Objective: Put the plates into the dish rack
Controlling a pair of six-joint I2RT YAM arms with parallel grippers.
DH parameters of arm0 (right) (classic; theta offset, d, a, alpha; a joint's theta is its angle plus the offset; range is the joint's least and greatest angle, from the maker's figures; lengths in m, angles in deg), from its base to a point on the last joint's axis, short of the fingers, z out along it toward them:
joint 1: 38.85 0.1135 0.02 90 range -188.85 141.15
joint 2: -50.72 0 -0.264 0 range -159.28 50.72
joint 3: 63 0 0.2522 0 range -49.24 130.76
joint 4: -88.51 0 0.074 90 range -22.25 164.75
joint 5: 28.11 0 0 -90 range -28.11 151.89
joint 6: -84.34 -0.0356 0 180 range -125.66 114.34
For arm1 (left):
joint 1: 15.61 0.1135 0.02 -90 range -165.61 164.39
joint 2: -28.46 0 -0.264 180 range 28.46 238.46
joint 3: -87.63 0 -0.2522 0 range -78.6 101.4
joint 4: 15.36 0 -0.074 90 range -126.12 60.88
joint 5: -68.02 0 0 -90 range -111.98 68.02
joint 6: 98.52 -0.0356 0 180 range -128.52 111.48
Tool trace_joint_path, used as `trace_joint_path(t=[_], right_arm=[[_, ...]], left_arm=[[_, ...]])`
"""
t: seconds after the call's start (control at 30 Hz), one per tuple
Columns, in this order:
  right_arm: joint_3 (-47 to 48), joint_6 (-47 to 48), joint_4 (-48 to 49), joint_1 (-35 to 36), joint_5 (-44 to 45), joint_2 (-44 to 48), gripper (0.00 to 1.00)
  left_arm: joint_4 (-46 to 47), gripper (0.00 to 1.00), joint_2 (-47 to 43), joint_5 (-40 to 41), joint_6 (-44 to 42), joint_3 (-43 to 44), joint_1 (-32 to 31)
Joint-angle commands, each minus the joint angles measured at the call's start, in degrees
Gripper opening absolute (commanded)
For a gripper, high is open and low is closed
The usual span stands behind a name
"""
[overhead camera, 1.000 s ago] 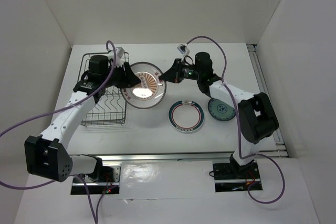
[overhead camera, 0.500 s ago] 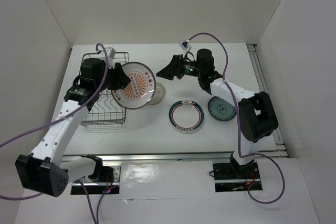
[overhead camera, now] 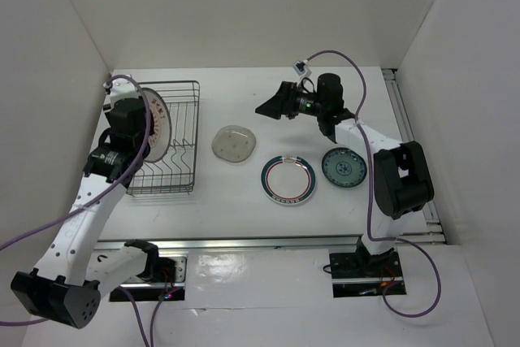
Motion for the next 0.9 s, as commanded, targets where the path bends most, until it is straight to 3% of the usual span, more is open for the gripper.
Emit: trace_joint_path(t=[0.0, 0.5, 0.87], right_arm=[[-0.8, 1.7, -0.3, -0.2, -1.5, 2.9, 1.0], [-5.4, -1.3, 5.9, -0.2, -2.6, 3.4, 1.0], [-5.4, -1.2, 5.3, -0.7, -3.2, 2.9, 1.0]], left_arm=[[2.9, 0.0, 0.4, 11.3, -1.8, 0.1, -0.4], [2.9, 0.0, 10.1, 6.2, 1.5, -1.2, -0.4], [4.0, 0.0, 6.1, 7.9, 0.0, -2.4, -0.4]])
